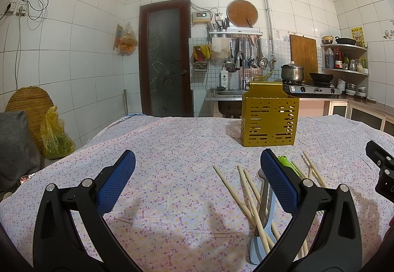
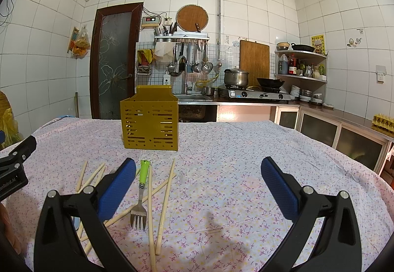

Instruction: Organize utensils

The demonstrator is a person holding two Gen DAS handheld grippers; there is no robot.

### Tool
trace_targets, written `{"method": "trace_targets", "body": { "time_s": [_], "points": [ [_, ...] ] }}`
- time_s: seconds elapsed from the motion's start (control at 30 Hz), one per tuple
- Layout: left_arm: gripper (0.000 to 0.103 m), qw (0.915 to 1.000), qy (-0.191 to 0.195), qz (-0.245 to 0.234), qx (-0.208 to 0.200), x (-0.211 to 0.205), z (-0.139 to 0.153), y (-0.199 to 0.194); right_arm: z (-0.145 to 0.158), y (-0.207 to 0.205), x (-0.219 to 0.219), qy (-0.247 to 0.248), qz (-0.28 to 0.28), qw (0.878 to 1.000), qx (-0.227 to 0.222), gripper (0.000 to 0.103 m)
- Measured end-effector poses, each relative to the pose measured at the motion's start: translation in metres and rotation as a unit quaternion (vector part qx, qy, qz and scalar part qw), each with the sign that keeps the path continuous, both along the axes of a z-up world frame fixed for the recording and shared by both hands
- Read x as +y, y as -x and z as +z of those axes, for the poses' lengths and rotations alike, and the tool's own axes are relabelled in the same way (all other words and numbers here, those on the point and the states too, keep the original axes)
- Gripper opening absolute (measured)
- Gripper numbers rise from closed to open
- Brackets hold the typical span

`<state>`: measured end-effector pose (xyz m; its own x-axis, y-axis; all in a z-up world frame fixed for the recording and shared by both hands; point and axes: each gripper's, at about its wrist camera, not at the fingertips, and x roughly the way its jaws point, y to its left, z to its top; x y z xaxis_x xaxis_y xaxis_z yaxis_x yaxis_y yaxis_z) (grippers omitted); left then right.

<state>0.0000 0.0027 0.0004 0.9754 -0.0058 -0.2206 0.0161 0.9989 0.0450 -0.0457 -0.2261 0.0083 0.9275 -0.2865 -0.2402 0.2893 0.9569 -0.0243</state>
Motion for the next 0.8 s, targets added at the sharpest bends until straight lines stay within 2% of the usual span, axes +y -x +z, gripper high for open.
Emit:
{"method": "trace_targets", "body": {
  "time_s": [0.8],
  "points": [
    [0.098, 1.0000, 0.000, 0.000, 0.000, -0.0019, -0.0009, 0.0000, 0.0001, 0.0009, -0.0008, -0.001, 0.000, 1.000, -0.001, 0.099]
  ]
}}
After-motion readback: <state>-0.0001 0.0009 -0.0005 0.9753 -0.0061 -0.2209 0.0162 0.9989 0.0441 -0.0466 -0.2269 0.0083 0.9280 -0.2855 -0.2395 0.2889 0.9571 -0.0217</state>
